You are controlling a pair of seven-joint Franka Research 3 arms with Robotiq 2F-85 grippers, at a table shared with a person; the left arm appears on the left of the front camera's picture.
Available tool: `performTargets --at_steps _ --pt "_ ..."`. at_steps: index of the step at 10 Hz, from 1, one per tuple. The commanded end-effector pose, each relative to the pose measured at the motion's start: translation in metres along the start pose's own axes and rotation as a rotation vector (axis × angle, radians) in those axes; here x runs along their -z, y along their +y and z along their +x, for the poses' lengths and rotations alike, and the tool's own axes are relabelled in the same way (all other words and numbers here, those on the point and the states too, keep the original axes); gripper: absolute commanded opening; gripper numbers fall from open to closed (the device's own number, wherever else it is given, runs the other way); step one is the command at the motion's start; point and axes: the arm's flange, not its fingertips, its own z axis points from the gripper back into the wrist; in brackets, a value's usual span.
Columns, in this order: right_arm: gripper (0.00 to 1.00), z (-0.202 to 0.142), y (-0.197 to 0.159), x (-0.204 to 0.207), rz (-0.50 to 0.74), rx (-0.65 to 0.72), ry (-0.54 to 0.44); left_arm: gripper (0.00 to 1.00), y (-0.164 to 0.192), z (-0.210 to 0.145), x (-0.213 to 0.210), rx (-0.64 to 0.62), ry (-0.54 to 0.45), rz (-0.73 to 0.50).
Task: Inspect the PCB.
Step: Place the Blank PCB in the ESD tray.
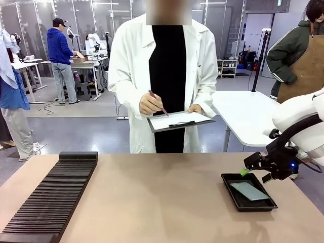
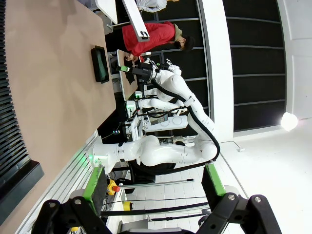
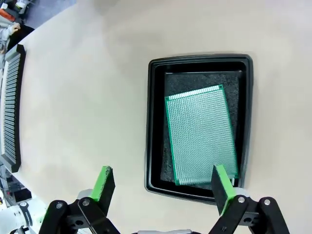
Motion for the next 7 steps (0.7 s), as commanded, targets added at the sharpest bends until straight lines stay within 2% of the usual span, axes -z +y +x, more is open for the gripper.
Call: performTargets --at_steps 1,2,3,7 --pt "1.0 -0.0017 -0.0025 -0.0087 0.0 0.019 0.019 1.0 -0.0008 -0.0014 -0.0007 0.0 0.002 0.005" --pt "1.0 -0.0007 -0.0067 -0.0069 -0.005 0.026 0.053 1.0 -0.0008 -0.0014 -0.0007 0.0 0.002 0.005" --pt "1.0 0.0002 -0.0047 -0.004 -0.001 0.003 0.0 1.0 -0.0008 -0.0014 -0.0007 0.0 0.002 0.005" --pt "1.0 0.0002 -0.0047 -0.004 -0.001 0.003 0.0 1.0 -0.0008 -0.0014 -0.0007 0.0 0.002 0.005"
